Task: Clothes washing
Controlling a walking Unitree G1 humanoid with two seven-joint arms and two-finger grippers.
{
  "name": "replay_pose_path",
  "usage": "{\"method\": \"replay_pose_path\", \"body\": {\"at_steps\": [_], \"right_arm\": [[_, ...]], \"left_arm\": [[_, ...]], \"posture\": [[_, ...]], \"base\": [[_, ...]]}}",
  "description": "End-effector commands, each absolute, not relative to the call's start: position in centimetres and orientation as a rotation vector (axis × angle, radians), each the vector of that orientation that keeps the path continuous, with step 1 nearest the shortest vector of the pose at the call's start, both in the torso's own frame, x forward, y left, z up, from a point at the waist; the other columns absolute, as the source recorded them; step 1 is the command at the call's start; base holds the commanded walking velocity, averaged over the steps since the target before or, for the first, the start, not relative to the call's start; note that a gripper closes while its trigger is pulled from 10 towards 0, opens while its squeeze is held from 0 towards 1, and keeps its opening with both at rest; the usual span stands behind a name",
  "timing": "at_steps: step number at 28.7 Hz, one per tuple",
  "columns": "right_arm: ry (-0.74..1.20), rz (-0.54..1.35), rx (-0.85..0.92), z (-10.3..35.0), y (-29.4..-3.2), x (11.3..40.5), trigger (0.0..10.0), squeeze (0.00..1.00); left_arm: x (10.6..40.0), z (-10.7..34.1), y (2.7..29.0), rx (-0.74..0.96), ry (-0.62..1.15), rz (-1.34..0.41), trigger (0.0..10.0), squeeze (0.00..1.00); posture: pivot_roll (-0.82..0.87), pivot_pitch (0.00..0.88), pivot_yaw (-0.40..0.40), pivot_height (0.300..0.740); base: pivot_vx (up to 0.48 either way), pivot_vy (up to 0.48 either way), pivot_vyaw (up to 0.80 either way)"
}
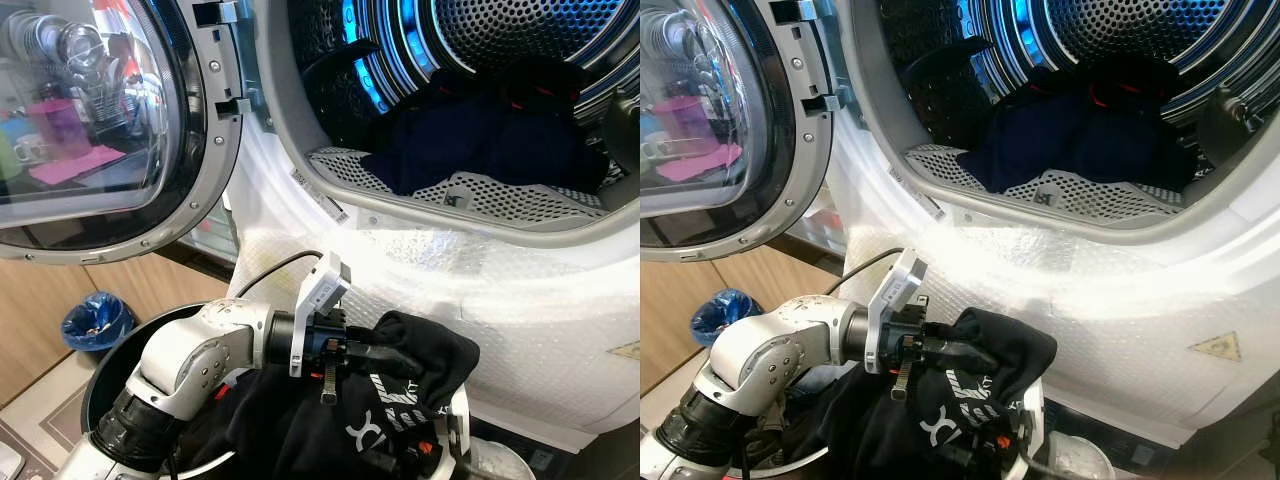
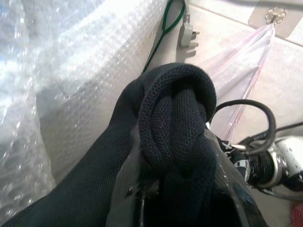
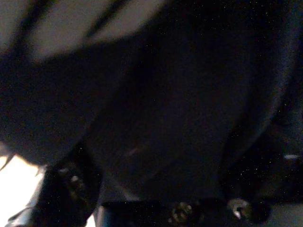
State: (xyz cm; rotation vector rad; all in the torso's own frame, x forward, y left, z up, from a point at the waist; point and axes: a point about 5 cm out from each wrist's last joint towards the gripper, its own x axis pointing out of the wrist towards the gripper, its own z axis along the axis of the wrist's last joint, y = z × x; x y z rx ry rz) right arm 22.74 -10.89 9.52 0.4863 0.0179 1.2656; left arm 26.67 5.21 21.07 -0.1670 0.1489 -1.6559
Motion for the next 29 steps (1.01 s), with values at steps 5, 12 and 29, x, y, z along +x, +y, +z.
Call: {"method": "replay_pose_path", "body": {"at_steps": [5,12,29], "right_arm": [[-0.085,1.214,0.612,11.4,-10.8,24.0,0.0,0.0],[-0.088,1.246,0.668,11.4,-10.9,23.3,0.0,0.0],[-0.054,1.421,0.641,11.0,-11.1,21.2,0.0,0.0]], "left_arm": [[26.7,22.5,4.9,-0.129,0.083,-1.671,0.0,0.0],[26.5,22.7,4.9,-0.131,0.08,-1.675,0.0,0.0],[26.0,23.2,5.7,-0.134,0.086,-1.713,0.0,0.0]], "posture": [[-0.02,0.0,0.095,0.74],[-0.02,0.0,0.098,0.74],[-0.02,0.0,0.109,0.74]], "base": [[0.0,0.0,0.0],[0.0,0.0,0.0],[0.0,0.0,0.0]]}}
